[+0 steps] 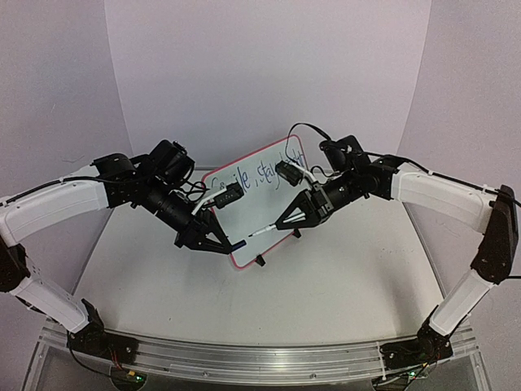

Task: Write a sentence on the whiteboard
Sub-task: Insert the whiteboard marker without the cap into the pen cap.

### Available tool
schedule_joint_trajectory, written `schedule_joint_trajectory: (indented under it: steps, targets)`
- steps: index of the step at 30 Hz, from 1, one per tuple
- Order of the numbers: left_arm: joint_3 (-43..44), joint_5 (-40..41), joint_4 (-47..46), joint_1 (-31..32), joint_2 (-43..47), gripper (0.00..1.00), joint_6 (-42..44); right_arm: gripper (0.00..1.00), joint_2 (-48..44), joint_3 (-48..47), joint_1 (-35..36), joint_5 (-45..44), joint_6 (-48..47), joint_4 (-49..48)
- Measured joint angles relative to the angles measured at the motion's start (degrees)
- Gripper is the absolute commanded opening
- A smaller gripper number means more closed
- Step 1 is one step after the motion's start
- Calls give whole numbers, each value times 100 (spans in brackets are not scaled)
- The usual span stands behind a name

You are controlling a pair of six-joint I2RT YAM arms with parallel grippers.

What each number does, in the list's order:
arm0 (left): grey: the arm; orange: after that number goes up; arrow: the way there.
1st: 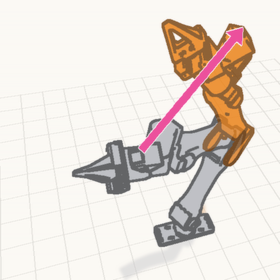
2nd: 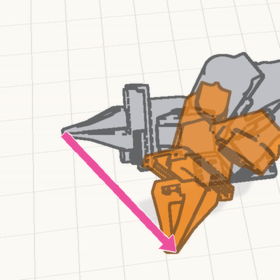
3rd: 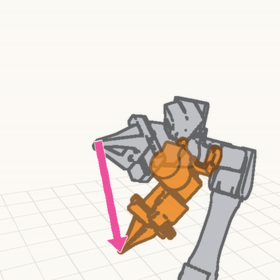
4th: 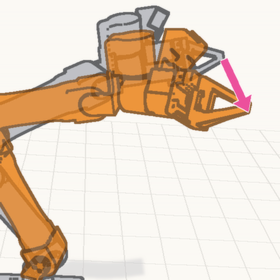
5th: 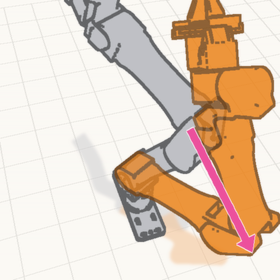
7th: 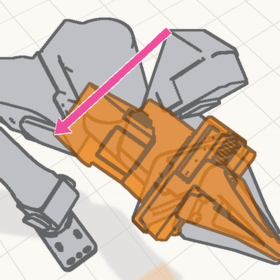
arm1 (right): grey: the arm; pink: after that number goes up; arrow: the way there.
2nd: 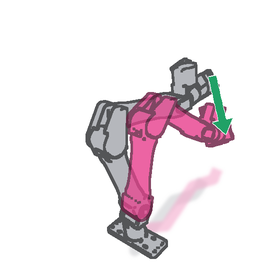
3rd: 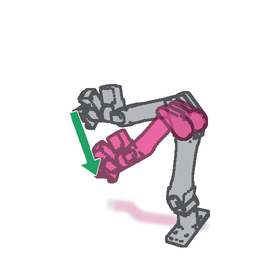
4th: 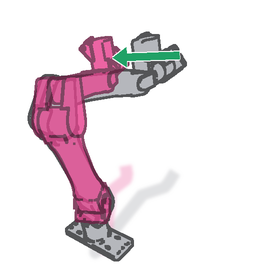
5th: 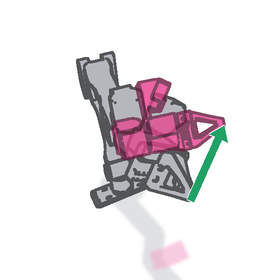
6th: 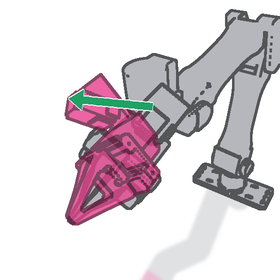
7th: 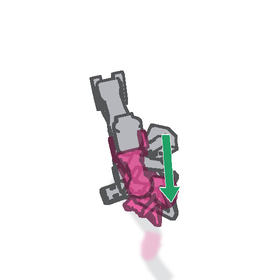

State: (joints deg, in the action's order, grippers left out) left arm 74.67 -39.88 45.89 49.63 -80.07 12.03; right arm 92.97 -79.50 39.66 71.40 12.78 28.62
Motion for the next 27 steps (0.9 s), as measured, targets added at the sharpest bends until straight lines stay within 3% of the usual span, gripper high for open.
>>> schedule_joint_trajectory:
  steps: [27]
  targets:
    - [103,59,-127,22,-105,0,7,0,188,-151,127,-11,-216,210]
